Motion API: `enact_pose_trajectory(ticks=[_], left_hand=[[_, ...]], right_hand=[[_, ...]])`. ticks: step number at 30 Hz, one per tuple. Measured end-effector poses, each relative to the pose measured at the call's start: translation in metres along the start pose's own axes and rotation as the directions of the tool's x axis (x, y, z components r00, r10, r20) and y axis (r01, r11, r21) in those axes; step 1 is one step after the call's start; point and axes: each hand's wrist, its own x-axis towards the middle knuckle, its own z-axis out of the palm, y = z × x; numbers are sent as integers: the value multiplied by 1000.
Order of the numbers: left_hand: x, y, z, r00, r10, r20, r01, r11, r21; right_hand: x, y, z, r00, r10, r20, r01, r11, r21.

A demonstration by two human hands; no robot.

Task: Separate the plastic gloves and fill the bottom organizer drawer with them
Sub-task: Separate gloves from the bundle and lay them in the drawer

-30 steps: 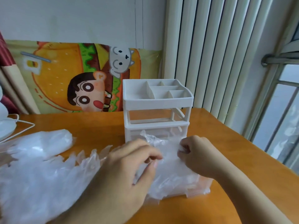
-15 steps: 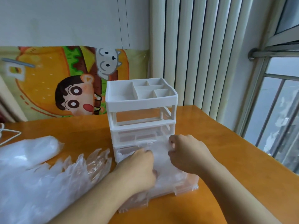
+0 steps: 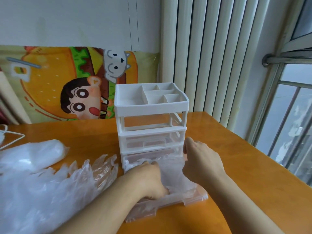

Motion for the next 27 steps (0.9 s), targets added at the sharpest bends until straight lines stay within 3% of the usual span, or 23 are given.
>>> enact_pose_trajectory(ticks=[3,5,9,16,19,23,27], left_hand=[[0,4,-3,1000,-7,19,6,1000,31],[3,1,-1,1000,10,-4,-10,999,34],[3,-4,6,999,7,-35,-7,1000,13],[5,-9,-5,1000,6,9,-6,1000,-26],[-2,-6,-13,999,-44,-19,45,996,78],[-5,13,-20,975,-119,185,46,932,360],[-1,12,-19,968,-151,202,46,893,447]], right_hand=[[-7,-9,-5,984,-142,-109,162,965,207],[-15,-19,0,977,-211,34,195,944,266],[-14,-23,10,897,-151,415,109,986,122],[-4,-17,2,788,-100,608,108,994,24],[-2,-21,0,755,-85,650,114,993,-4],[-9,-32,-14,727,-81,682,197,976,-94],[-10,-35,-20,718,-70,692,231,962,-143]])
